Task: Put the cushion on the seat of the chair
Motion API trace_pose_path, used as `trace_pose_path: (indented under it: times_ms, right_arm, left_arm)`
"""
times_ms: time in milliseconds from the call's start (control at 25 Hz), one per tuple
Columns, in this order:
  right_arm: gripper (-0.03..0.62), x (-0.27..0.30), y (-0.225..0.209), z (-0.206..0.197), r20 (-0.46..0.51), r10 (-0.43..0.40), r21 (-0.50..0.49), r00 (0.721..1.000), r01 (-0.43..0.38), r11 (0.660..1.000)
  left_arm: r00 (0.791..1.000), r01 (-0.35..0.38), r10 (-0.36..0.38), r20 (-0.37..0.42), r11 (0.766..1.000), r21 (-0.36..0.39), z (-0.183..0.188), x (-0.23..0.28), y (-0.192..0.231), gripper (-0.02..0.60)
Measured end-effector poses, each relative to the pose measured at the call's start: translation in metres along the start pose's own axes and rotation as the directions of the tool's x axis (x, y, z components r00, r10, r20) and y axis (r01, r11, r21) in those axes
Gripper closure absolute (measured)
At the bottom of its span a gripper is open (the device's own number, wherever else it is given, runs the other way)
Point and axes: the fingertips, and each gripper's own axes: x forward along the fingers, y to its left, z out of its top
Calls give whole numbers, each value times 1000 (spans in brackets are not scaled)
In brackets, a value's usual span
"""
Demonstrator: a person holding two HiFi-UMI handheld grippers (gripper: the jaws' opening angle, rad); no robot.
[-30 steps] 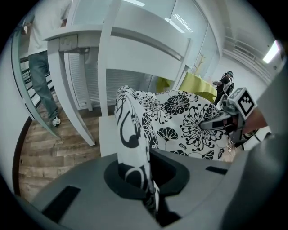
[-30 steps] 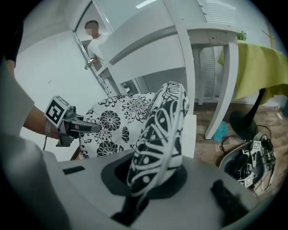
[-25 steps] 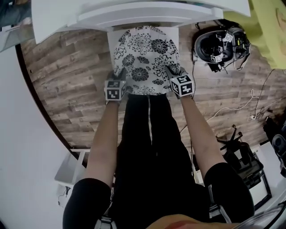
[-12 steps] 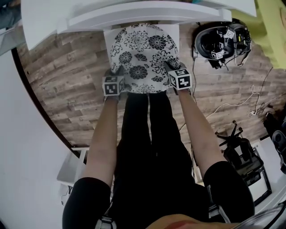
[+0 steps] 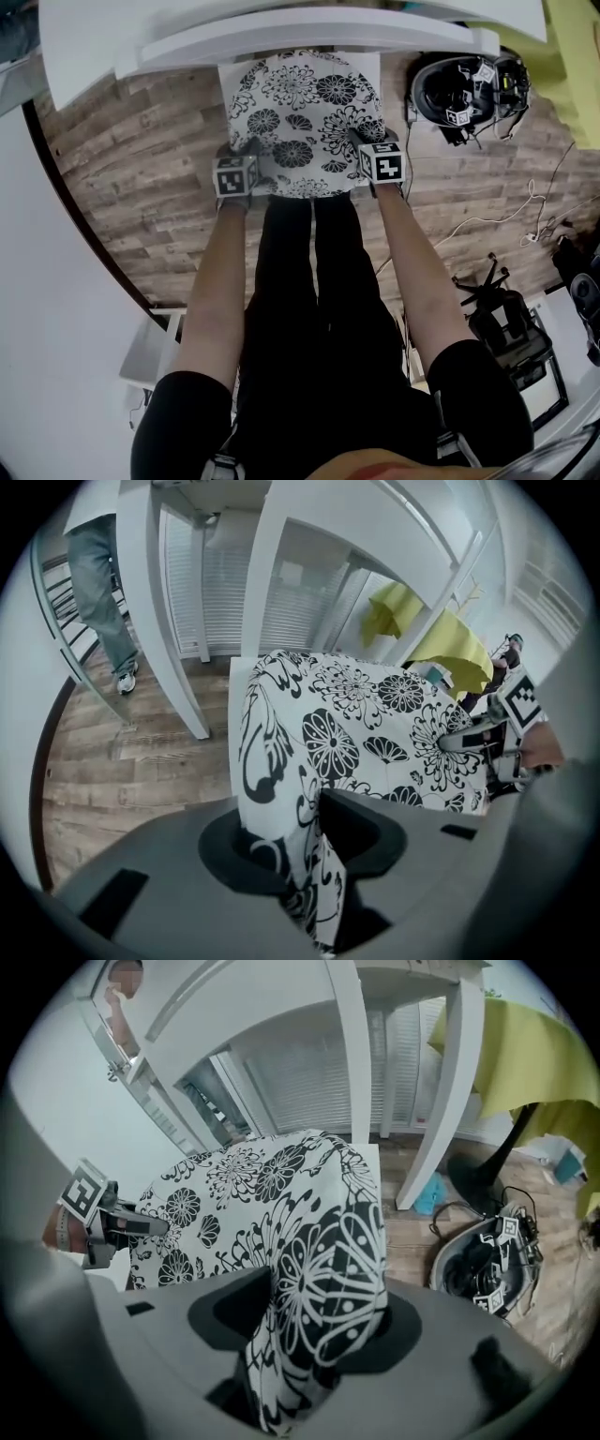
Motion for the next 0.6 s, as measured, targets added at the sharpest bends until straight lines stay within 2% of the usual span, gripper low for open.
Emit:
trace_pose_path:
  times_ms: [240, 360, 600]
  right_arm:
    - [304, 5, -13, -2, -25, -31, 10, 999, 32, 999]
    - [250, 5, -20, -2, -27, -51, 15, 998, 52, 999]
    - [229, -9, -28, 2, -12, -77, 36, 997, 77, 996]
  left_arm:
    - [999, -27, 27, -23, 999, -27, 1, 4, 13, 351]
    - [999, -25, 24, -28, 1000, -19, 2, 4, 15, 339]
    - [1000, -26, 25, -7, 997, -67, 0, -10, 19, 247]
